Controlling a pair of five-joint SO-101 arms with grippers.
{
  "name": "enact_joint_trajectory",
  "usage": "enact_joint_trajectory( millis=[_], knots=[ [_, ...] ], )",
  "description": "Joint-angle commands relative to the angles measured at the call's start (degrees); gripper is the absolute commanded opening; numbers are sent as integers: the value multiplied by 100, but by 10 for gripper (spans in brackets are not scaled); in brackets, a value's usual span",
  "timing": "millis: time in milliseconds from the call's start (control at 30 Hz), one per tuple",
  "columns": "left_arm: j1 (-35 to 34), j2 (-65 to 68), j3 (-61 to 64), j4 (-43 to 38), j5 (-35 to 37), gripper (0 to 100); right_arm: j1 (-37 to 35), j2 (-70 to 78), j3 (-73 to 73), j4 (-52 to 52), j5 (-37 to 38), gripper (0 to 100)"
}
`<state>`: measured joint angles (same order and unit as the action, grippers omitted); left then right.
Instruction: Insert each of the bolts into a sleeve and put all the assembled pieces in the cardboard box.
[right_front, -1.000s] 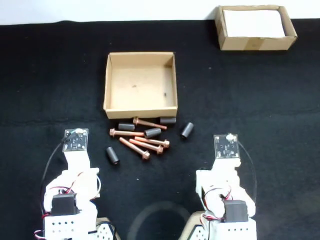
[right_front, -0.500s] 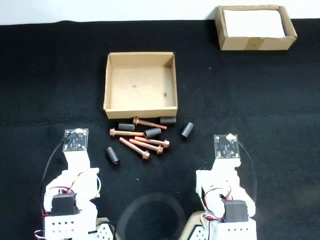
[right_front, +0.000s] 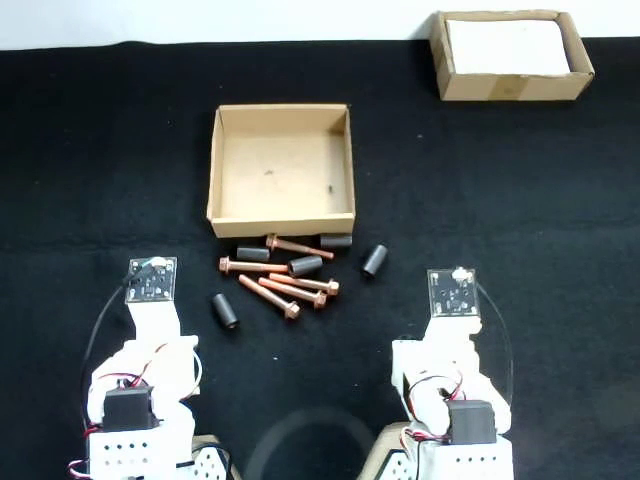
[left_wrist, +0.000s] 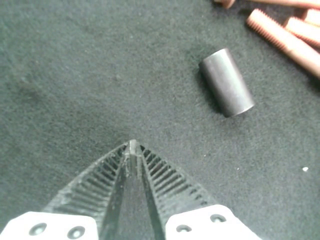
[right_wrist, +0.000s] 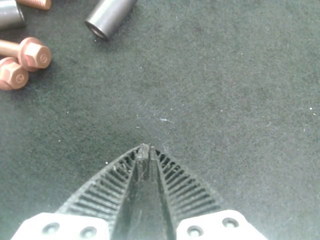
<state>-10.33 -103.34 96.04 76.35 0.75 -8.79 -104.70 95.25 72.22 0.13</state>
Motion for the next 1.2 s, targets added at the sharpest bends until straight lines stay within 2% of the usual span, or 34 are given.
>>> enact_joint_trajectory(
  millis=[0, 167, 367, 433, 533, 667, 900, 1167],
  knots=[
    [92, -13, 84, -404, 9, 13, 22, -40, 813, -92, -18, 6],
    [57, -13, -365, -1319, 0, 14, 22, -40, 813, -92, -18, 6],
    [163, -13, -1569, -2013, 0, 16, 22, -40, 813, -92, -18, 6],
    [233, 22, -1868, -2145, 9, 54, 22, -40, 813, -92, -18, 6],
    [259, 31, -2193, -2180, 35, 175, 22, -40, 813, -92, -18, 6],
    [435, 48, -2026, -2382, 492, 307, 22, -40, 813, -92, -18, 6],
    [1349, 48, -1886, -2453, 624, 307, 22, -40, 813, -92, -18, 6],
    [1068, -22, -1376, -2453, 624, 312, 22, -40, 813, -92, -18, 6]
  ],
)
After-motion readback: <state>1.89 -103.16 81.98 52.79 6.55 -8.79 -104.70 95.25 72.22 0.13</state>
